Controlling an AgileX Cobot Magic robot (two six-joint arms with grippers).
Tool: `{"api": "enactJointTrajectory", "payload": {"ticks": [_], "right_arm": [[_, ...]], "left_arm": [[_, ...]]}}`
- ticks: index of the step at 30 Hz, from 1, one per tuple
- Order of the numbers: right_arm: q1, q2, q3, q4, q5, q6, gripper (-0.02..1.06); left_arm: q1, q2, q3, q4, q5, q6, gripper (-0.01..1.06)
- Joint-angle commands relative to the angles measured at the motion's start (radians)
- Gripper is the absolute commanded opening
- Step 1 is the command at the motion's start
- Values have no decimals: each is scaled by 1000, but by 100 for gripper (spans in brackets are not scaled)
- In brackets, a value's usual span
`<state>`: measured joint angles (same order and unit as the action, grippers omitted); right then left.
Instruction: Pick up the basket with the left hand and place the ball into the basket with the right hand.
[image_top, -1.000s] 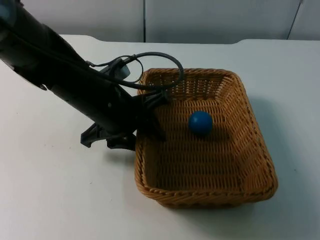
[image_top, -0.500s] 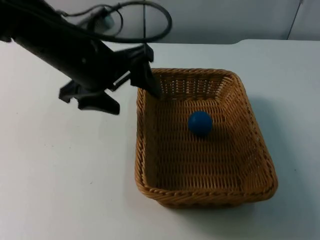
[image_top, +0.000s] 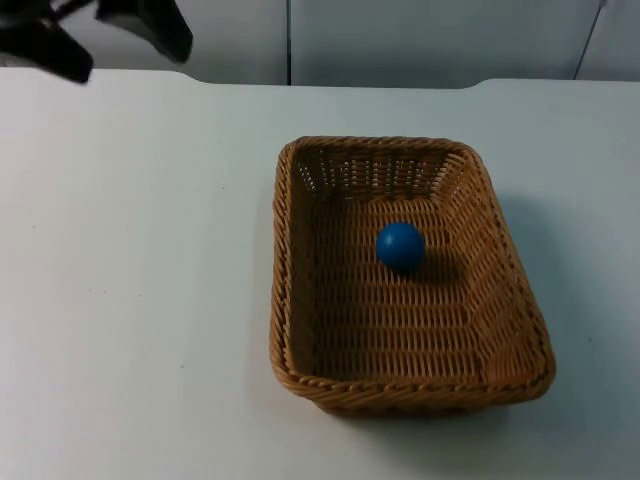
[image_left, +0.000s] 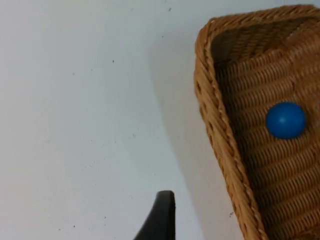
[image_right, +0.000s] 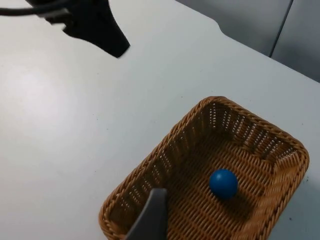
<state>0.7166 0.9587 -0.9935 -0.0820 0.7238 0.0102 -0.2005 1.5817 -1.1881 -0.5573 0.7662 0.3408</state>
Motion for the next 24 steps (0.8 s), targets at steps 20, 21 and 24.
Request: {"api": "enactJointTrajectory", "payload": {"ticks": [20,21,24], "right_arm": [[4,-104,252,36,-196,-38,84],[4,-125,281,52,-217,-38,84],[4,-209,358,82,-223,-37,84]], "left_arm": [[-2,-993,451,51,48,51,80],[-2,-1033,479,54,54,51,80],[-2,-1165,552,55,81,41,80]]}}
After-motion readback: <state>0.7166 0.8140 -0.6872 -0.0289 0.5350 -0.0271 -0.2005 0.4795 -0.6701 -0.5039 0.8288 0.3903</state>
